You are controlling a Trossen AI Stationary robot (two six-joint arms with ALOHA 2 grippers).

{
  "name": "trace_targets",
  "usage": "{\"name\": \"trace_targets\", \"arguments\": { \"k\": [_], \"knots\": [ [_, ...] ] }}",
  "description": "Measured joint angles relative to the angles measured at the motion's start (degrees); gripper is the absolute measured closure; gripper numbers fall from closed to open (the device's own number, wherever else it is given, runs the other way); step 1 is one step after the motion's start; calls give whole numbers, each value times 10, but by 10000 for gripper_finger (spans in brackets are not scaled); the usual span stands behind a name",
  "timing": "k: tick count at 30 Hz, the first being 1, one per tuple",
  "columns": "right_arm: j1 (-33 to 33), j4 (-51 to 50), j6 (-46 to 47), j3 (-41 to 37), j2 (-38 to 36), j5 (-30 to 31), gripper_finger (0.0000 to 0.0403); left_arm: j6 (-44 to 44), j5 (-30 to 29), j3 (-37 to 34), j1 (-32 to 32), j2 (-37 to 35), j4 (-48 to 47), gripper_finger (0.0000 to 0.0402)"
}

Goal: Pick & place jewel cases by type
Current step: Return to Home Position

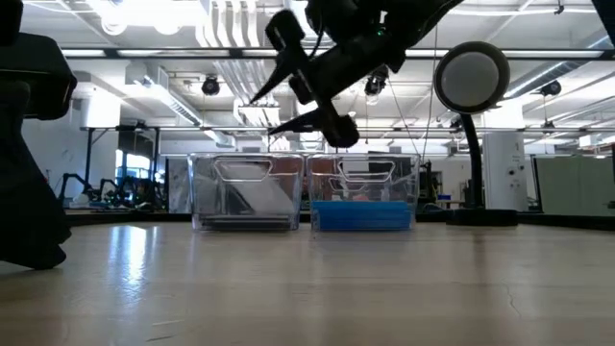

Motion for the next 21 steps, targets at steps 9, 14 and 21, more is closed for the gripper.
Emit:
{"name": "trace_targets", "arguments": {
  "k": [9, 14, 21],
  "knots": [
    [73, -238, -162, 46, -67, -51, 162, -24, -4, -2, 4, 0, 2, 273],
    [163, -343, -203, 33, -86, 44, 166, -53, 18, -11, 25, -2, 7, 273],
    [290, -374, -155, -18, -106, 142, 183, 137, 120, -18, 87, -33, 83, 273]
  ]
}}
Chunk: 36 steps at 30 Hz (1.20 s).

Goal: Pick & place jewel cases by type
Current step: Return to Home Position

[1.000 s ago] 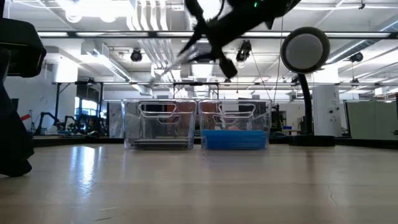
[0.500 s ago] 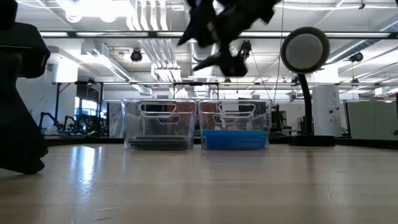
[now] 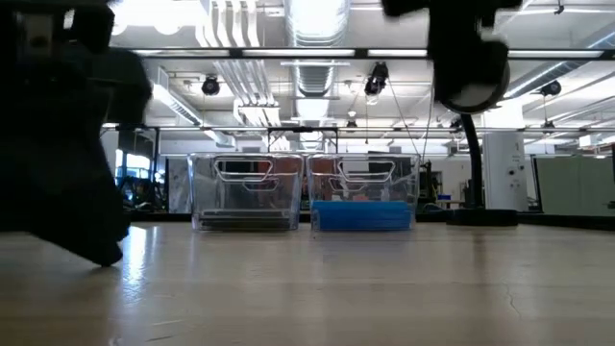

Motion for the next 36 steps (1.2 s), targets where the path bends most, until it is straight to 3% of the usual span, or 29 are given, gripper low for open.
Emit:
{"name": "trace_targets", "arguments": {
  "k": [6, 9, 12, 15, 19, 24, 29, 36],
  "knots": [
    [25, 129, -2, -59, -166, 130, 215, 295, 190, -15, 115, -128, 40, 273],
    [29, 142, -37, -90, -273, 255, 234, 366, 292, -32, 194, -195, 38, 273],
    [29, 106, -80, -114, -381, 319, 248, 372, 322, -33, 258, -281, 31, 273],
    [31, 113, -64, -140, -481, 328, 256, 377, 322, -36, 285, -360, 17, 273],
    [64, 194, -190, -198, -586, 298, 260, 499, 317, -32, 274, -464, 23, 273],
    [70, 297, -211, -335, -691, 290, 255, 556, 301, -67, 274, -597, 20, 273],
    [70, 481, -218, -512, -767, 278, 252, 569, 239, -160, 277, -703, 55, 273],
    [70, 707, -277, -691, -846, 255, 259, 569, 248, -343, 285, -823, 239, 273]
  ]
}}
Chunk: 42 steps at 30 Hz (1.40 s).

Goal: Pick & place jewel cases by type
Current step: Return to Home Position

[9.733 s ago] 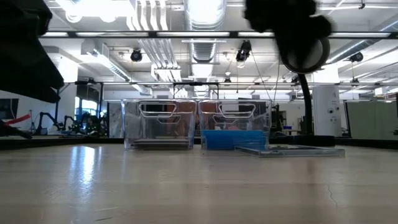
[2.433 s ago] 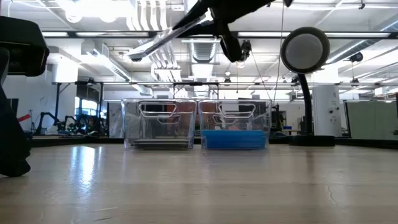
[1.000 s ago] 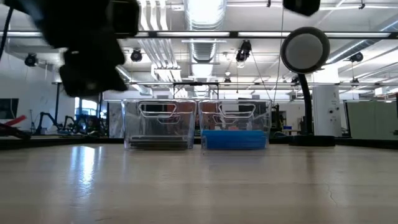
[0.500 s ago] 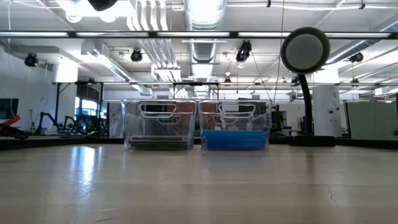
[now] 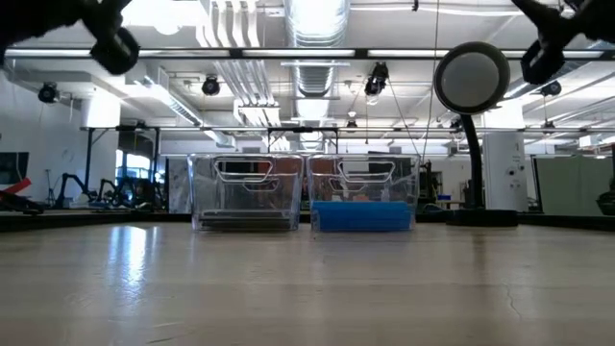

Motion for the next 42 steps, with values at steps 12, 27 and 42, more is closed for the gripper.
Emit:
{"name": "trace_targets", "arguments": {
  "k": [12, 27, 42],
  "knots": [
    [0, -265, -12, -31, -41, 32, 257, -21, -17, -114, 0, -141, -248, 273],
    [-2, -263, -10, -34, 0, 31, 258, -23, 0, -135, 5, -156, -196, 273],
    [-155, -262, -11, -34, 43, 31, 265, -23, -3, -135, 71, -190, -173, 273]
  ]
}}
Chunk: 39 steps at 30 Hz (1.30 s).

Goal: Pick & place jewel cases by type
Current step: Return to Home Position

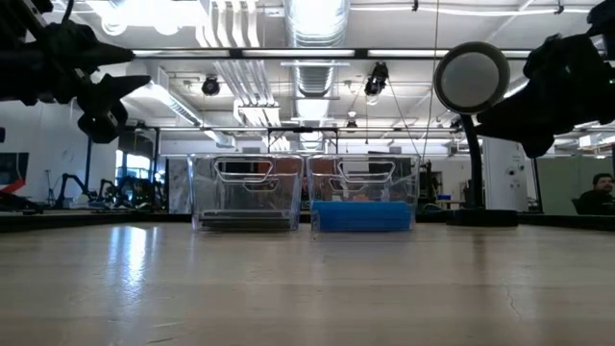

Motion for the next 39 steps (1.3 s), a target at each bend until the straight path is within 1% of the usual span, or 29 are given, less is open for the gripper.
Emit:
{"name": "trace_targets", "arguments": {
  "k": [3, 10, 21, 25, 29, 31, 33, 35, 37, 38, 39],
  "knots": [
    [-16, 0, 0, 0, -1, 1, 262, 0, 0, 0, 0, 4, -4, 273],
    [-18, 0, 0, 0, 0, 1, 257, 0, -1, 0, 0, 11, -2, 273],
    [-19, 0, 0, 0, -7, 1, 268, 0, -1, 0, 0, 13, -2, 273],
    [-36, 1, -3, 0, -32, 1, 265, 0, -1, 0, 0, 13, -2, 273],
    [-53, 1, 0, 0, -89, -10, 261, 0, -1, -1, 0, 13, -2, 273],
    [-63, 1, -25, -1, -121, -53, 261, 0, -1, -1, 0, 13, -2, 273],
    [-75, 10, -83, -1, -152, -130, 263, 0, -1, -1, 0, 14, -2, 273],
    [-89, 41, -160, 0, -155, -223, 266, 0, -1, -1, 0, 14, -1, 273],
    [-100, 51, -226, -1, -155, -316, 269, 0, -1, -1, 0, 14, -2, 273],
    [-101, 49, -244, -1, -155, -344, 270, 0, -1, -1, 0, 16, -3, 273],
    [-101, 38, -252, -1, -155, -356, 271, 0, -1, -1, 0, 16, -3, 273]
  ]
}}
